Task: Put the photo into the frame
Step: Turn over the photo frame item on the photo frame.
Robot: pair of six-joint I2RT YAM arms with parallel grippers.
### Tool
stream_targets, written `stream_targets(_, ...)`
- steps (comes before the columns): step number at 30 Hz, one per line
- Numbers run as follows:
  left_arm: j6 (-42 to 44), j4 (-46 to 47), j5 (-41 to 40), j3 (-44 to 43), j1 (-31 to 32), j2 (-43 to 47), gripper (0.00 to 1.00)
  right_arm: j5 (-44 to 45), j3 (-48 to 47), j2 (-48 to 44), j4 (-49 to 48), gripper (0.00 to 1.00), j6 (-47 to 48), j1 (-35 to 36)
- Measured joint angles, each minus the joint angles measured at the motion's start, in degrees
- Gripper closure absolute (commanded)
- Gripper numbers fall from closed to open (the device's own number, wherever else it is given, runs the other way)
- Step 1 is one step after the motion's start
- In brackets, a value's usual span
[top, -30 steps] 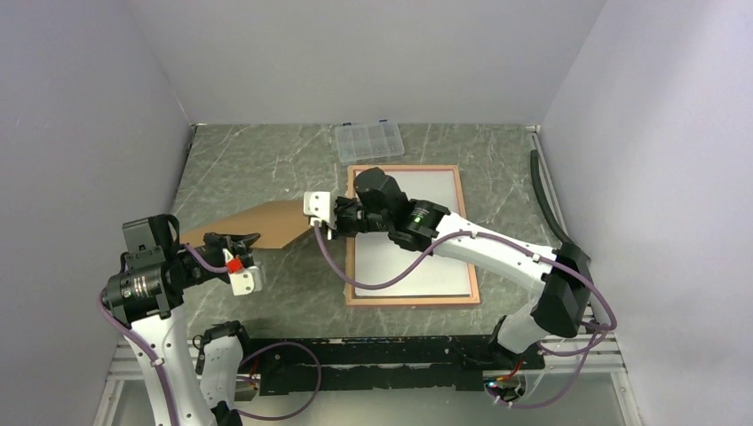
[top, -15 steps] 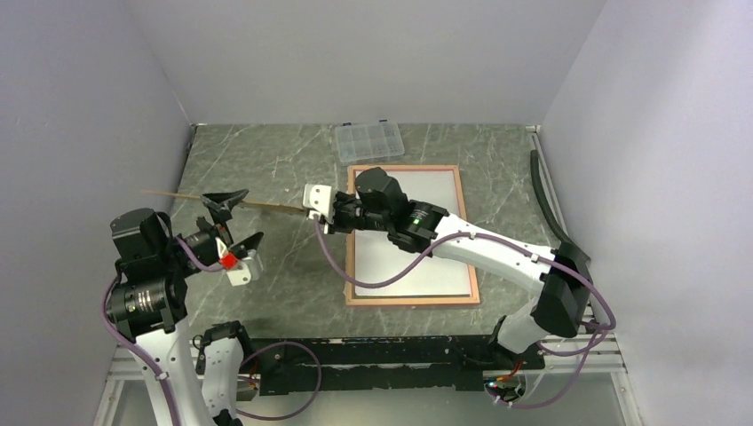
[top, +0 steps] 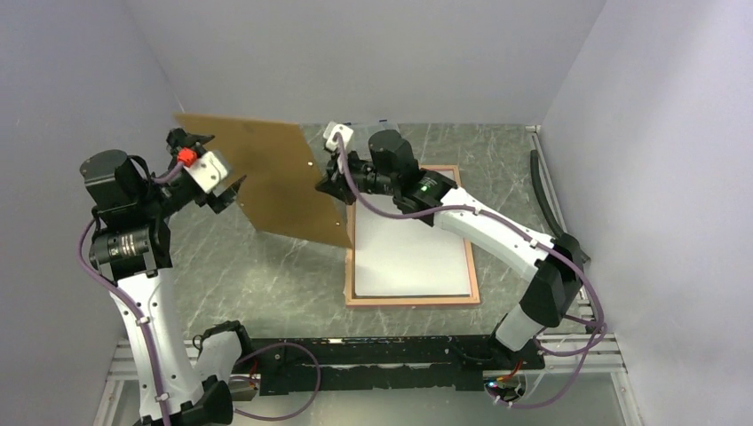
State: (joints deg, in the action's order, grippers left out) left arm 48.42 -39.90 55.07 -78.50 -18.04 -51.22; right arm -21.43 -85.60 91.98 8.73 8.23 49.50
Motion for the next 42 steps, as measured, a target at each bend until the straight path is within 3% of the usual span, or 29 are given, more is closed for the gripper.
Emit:
stream_targets(6, -13.05, 4.66, -6.97, -1.57, -0.02, -0.76, 0.06, -3.32, -1.42, 0.0, 1.81, 1.0, -10.29, -4.79)
stream_targets(12, -19.78, 5.46, -14.99, -6.8, -0.02, -5.11, 0.07, -13.6, -3.06, 0.09, 2.29, 1.0, -23.23, -13.2)
stream_targets(18, -21.11, 3.63, -19.28, -6.05, -0.04, -9.09, 0.06, -21.64, 0.98, -0.76, -0.48, 1.0, -35.01, -22.4)
stream_targets(27, -21.0, -2.97, -17.73, 0.44, -0.02, -11.26, 0.06, -32.37, 12.02, -4.26, -7.58, 1.0, -53.29, -39.8)
stream_targets(33, -19.37, -7.32, -13.92, 5.64, 0.94, -12.81, 0.06, -35.95, 17.57, -4.98, -7.13, 1.0, -55.58, -49.46)
stream_targets(42, -22.18, -9.84, -17.42, 7.91, 13.73, -23.39, 0.06, -40.89, 22.03, -7.8, -2.47, 1.0, -51.34, -60.28)
